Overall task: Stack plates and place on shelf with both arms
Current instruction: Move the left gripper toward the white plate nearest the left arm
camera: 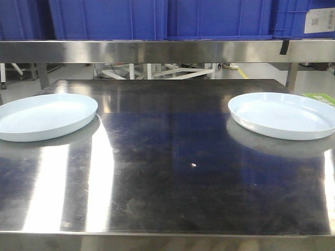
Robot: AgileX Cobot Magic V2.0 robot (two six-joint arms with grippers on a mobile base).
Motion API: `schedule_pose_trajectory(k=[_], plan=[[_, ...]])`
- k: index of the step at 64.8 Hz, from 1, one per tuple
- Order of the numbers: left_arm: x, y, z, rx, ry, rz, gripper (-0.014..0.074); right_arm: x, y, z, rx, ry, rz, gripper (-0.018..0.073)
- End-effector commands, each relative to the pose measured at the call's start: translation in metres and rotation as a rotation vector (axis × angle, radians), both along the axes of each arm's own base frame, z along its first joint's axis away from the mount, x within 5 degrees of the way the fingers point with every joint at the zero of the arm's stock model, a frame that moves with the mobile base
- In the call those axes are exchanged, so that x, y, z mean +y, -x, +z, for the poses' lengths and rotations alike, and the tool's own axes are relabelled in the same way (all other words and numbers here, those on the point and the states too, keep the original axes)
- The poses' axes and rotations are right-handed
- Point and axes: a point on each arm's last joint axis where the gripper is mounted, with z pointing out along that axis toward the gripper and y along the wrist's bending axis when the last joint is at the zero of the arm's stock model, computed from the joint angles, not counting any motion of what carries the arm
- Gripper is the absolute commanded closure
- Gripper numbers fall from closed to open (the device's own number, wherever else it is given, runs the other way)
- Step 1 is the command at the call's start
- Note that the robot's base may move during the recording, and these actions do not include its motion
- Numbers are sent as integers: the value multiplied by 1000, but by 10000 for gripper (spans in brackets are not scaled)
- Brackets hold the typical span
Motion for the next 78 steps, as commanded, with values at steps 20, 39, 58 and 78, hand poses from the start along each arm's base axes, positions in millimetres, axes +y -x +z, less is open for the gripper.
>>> schedule_pose_trajectory(k=[20,39,58,78], plan=[[-1,-112,1,356,30,21,514,-1,1,9,-101,-2,-15,503],[5,-175,-16,587,29,26,465,-1,1,9,-101,-2,-15,503],[22,-216,-28,629,47,63,254,-1,1,9,-101,-2,-15,503],[17,-235,-59,726,83,51,255,-1,1,9,-101,-2,-15,503]])
